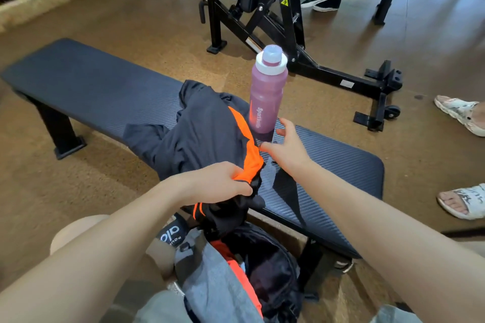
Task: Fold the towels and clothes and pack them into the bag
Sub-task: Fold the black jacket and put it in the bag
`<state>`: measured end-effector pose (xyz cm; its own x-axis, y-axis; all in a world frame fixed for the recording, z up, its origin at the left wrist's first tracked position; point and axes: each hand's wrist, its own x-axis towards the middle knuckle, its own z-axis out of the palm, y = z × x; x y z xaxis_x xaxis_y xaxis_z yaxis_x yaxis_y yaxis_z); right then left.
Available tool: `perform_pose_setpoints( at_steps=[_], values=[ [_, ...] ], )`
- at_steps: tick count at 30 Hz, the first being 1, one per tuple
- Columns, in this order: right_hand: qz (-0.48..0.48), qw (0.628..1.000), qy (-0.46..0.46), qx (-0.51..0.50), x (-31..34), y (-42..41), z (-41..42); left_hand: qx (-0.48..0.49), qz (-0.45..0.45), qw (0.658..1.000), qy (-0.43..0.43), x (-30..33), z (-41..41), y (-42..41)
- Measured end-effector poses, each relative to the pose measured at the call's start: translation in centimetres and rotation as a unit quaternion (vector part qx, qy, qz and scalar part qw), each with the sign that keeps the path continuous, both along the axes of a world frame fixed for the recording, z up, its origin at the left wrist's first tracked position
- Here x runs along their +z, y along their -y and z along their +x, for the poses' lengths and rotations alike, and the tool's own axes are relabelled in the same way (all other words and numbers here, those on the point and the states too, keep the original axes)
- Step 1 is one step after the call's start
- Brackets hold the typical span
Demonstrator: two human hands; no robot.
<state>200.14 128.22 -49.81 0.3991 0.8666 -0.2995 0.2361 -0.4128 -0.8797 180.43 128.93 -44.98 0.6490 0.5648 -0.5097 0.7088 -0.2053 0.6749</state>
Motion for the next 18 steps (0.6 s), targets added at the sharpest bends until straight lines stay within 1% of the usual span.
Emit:
perform_pose_setpoints(
  at_steps=[3,5,6,8,9,10,11,13,14,16,17,18],
  values=[
    [0.001,1.000,0.020,-0.009,0.6,2.0,-0.3,0.001,-0.027,0.999,-0.030,1.0,-0.2,0.7],
    [-0.003,1.000,0.002,-0.012,1.4,2.9,-1.0,-0.015,-0.036,0.998,-0.043,1.4,-0.4,1.4],
    [-0.010,1.000,-0.007,0.017,2.0,3.5,-1.7,-0.025,-0.039,0.998,-0.046,1.7,-0.5,1.8],
    [-0.048,0.992,-0.027,0.111,2.7,4.9,-3.3,-0.050,-0.035,0.997,-0.050,2.4,-0.7,2.5],
    [-0.074,0.985,-0.049,0.145,3.1,5.6,-4.0,-0.070,-0.025,0.996,-0.046,2.8,-0.8,2.8],
    [-0.096,0.978,-0.092,0.163,3.6,6.2,-4.6,-0.095,-0.016,0.995,-0.040,3.3,-0.8,3.1],
    [-0.104,0.970,-0.152,0.160,4.0,6.7,-5.0,-0.113,-0.011,0.993,-0.032,3.8,-1.0,3.3],
    [-0.086,0.959,-0.238,0.130,4.8,7.1,-5.2,-0.108,-0.027,0.994,-0.002,4.7,-1.6,3.6],
    [-0.074,0.955,-0.264,0.114,5.5,7.3,-5.3,-0.091,-0.050,0.994,0.017,5.1,-2.0,3.6],
    [-0.049,0.949,-0.293,0.105,6.8,7.7,-5.0,-0.031,-0.142,0.988,0.059,5.7,-3.0,3.4],
    [-0.045,0.947,-0.296,0.115,7.7,8.1,-4.9,0.007,-0.199,0.976,0.083,5.8,-3.4,3.3],
    [-0.053,0.944,-0.299,0.131,8.6,8.5,-4.7,0.047,-0.234,0.966,0.101,6.0,-3.7,3.2]
  ],
)
